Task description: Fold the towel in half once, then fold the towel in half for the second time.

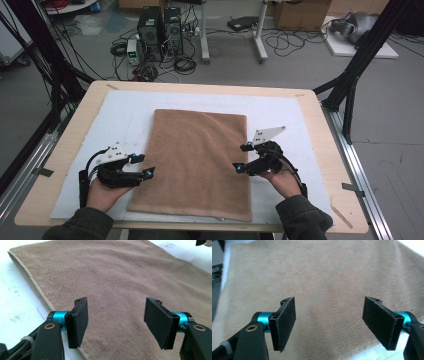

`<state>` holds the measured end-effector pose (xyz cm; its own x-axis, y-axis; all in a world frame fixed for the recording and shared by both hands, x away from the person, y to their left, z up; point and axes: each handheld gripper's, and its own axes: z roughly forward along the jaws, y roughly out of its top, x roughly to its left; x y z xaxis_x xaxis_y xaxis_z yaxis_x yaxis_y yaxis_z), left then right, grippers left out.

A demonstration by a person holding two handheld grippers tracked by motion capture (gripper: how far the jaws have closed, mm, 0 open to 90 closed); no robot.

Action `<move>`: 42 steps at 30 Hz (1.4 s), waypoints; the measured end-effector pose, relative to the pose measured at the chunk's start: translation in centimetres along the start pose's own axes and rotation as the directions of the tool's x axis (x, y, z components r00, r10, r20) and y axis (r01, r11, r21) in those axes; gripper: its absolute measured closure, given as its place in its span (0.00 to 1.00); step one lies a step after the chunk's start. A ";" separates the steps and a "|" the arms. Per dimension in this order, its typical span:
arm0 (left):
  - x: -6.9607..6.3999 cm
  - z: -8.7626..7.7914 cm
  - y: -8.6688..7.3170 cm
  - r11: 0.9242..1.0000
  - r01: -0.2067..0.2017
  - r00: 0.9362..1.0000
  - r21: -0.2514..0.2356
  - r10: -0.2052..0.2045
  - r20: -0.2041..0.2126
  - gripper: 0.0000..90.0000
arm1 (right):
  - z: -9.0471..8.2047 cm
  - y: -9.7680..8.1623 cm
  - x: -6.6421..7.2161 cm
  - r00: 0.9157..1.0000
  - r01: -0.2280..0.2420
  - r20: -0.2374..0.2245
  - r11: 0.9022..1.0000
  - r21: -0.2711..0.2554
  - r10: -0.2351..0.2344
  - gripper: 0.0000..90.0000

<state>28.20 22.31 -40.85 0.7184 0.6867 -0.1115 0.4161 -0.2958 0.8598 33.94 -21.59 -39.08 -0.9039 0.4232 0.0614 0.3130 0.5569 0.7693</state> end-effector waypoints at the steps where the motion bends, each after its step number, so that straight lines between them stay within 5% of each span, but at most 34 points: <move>1: 0.1 0.1 0.2 1.000 -0.001 1.000 -0.001 0.001 0.001 0.40 | 0.1 0.3 -0.3 1.000 -0.004 0.006 1.000 -0.001 0.004 0.28; 10: 1.2 0.6 2.5 1.000 -0.010 1.000 -0.023 0.010 -0.021 0.39 | 0.1 1.2 -1.8 0.999 -0.032 0.031 0.999 -0.004 0.032 0.27; 25: 2.8 1.0 3.3 1.000 0.011 0.999 -0.001 -0.011 -0.043 0.39 | -0.1 2.0 -3.2 0.998 -0.031 0.054 0.999 0.021 0.030 0.28; 39: 5.3 1.5 6.5 1.000 -0.004 0.996 0.010 0.005 -0.090 0.40 | -0.9 4.3 -6.3 0.990 -0.037 0.139 0.999 0.018 0.034 0.29; 42: 7.5 2.8 6.6 0.998 0.066 0.988 0.010 -0.064 -0.140 0.39 | -0.5 4.6 -7.7 0.984 -0.070 0.165 0.998 0.010 0.067 0.29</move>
<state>37.92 23.57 -37.38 0.6050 0.7905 -0.0952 0.4682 -0.2566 0.8456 42.17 -22.64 -35.73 -0.8204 0.5717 0.0074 0.3782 0.5330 0.7569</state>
